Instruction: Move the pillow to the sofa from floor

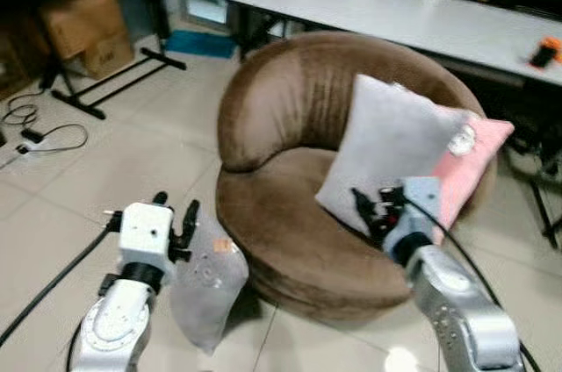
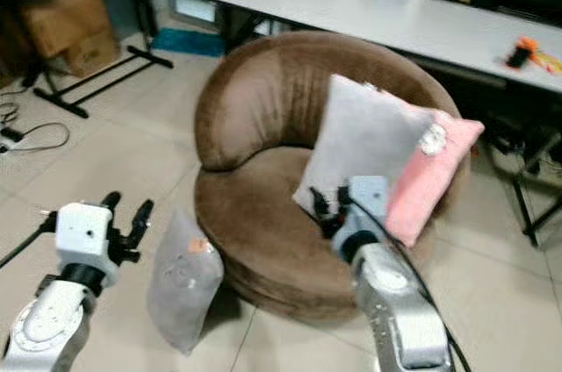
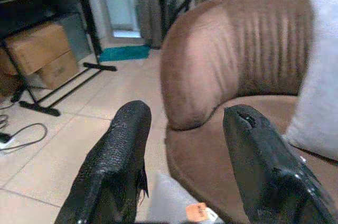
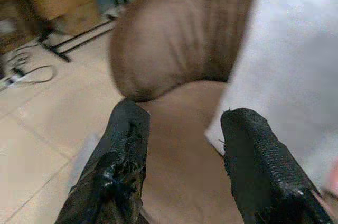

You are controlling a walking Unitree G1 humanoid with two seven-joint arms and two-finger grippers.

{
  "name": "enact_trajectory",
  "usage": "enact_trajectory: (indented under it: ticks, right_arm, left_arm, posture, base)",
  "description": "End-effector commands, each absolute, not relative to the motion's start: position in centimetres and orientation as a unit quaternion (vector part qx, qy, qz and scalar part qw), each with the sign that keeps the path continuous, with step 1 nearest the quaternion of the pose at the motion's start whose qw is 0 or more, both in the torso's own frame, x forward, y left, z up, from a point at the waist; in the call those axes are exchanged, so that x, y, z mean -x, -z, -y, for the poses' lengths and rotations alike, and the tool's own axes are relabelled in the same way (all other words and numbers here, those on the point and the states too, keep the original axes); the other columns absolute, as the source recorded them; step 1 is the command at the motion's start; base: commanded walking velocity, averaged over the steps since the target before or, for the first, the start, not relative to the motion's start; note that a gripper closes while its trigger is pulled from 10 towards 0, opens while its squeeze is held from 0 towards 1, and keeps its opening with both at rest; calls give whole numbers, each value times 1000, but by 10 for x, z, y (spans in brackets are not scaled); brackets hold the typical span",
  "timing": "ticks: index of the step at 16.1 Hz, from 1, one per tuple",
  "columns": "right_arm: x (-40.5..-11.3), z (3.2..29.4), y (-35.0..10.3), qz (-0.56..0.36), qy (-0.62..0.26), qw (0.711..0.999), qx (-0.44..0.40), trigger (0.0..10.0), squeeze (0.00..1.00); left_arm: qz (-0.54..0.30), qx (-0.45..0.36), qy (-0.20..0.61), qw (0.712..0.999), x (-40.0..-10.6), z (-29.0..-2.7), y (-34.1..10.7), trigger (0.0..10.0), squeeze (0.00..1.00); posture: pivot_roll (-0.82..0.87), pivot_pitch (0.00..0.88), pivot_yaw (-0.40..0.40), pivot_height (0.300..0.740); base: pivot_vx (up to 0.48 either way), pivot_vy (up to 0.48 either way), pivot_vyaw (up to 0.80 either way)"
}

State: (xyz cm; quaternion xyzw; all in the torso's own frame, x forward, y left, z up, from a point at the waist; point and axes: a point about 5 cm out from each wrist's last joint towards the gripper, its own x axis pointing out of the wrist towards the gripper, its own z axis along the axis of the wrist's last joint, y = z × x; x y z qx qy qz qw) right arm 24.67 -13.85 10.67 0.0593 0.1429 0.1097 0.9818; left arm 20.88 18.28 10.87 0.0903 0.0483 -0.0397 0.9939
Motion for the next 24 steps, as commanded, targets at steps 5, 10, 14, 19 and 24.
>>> enact_trajectory:
  ticks: [5,10,14,19,24]
  right_arm:
    - [-245,139,-110,-133,-128,982,-36,10000,0]
    - [-244,135,-109,-134,-145,980,-36,10000,0]
    - [-245,140,-107,-138,-120,982,-53,10000,0]
    - [-250,162,-106,-119,-45,991,-37,10000,0]
    - [-249,166,-106,-103,-22,993,-52,10000,0]
  left_arm:
    - [-40,-77,68,994,-206,-178,-110,10000,0]
    - [-44,-75,70,994,-204,-180,-110,10000,0]
    - [-44,-75,68,994,-204,-181,-110,10000,0]
    - [-34,-111,55,992,-210,-186,-112,10000,0]
    - [-18,-117,51,992,-214,-185,-112,10000,0]
  posture:
    - [-20,0,-72,740]
    - [-13,0,-76,740]
    - [-12,0,-76,740]
    - [-17,0,-66,740]
    - [-30,0,-52,695]
  base:
    - [263,0,789]
    - [349,0,800]
    - [348,0,600]
    - [126,0,0]
    - [0,0,0]
